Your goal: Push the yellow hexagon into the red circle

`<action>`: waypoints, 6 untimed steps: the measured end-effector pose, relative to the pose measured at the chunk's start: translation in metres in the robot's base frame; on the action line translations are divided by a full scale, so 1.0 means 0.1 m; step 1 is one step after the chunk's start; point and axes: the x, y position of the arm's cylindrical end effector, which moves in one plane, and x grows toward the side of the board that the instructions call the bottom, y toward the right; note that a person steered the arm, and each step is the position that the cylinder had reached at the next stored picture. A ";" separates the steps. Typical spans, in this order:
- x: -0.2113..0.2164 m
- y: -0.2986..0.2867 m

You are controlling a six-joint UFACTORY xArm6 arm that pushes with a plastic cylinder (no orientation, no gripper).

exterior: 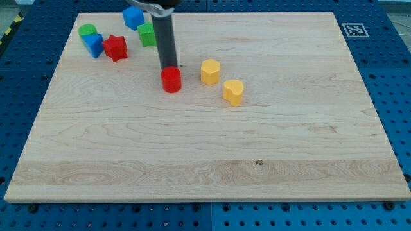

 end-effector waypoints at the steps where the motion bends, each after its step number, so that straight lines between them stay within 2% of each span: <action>1: 0.32 0.04; 3: -0.31 0.41; 4: -0.44 0.76; 5: -0.30 1.00; 6: 0.03 0.83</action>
